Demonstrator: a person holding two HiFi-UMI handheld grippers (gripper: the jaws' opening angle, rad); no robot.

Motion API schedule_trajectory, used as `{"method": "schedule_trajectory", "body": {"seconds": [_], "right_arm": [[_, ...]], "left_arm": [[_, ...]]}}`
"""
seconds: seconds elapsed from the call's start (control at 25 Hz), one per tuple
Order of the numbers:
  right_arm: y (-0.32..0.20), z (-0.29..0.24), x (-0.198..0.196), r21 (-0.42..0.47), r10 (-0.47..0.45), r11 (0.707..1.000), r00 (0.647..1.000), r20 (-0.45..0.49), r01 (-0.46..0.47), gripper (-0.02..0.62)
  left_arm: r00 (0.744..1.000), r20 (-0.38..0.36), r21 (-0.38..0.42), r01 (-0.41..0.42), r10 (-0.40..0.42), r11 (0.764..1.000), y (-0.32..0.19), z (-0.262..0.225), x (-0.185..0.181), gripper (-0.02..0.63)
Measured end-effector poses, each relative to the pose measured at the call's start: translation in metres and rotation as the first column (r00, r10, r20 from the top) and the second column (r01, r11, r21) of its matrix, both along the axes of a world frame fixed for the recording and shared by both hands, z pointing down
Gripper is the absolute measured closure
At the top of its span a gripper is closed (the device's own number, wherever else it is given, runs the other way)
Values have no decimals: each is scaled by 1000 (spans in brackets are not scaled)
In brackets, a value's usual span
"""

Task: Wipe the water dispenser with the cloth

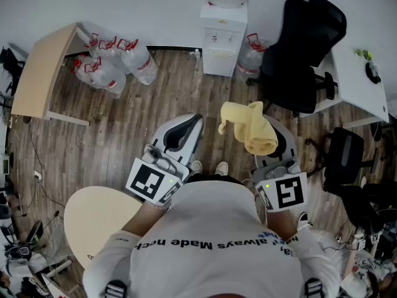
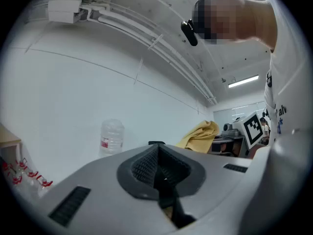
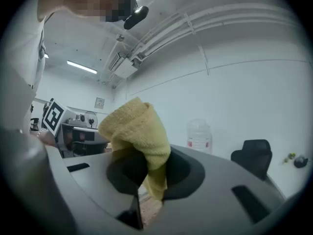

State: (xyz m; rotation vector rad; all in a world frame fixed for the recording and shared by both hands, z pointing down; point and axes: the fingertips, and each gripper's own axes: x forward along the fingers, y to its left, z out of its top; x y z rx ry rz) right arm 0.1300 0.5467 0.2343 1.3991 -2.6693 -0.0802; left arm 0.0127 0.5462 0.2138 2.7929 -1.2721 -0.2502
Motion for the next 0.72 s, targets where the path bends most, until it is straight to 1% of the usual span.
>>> {"method": "schedule_trajectory", "body": {"seconds": [0.16, 0.32, 0.72], "right_arm": [[-2, 0, -9, -1, 3, 1000, 1000, -3, -3, 531], [-7, 1, -19, 6, 15, 1000, 1000, 15, -15, 529], [-33, 6, -68, 1, 33, 999, 999, 7, -33, 529]], "left_arm": [[1000, -9, 3, 6, -6, 1000, -2, -2, -10, 587], [1000, -6, 5, -2, 2, 1000, -6, 0, -22, 586], [1000, -2, 3, -3, 3, 1000, -35, 7, -76, 586]]}}
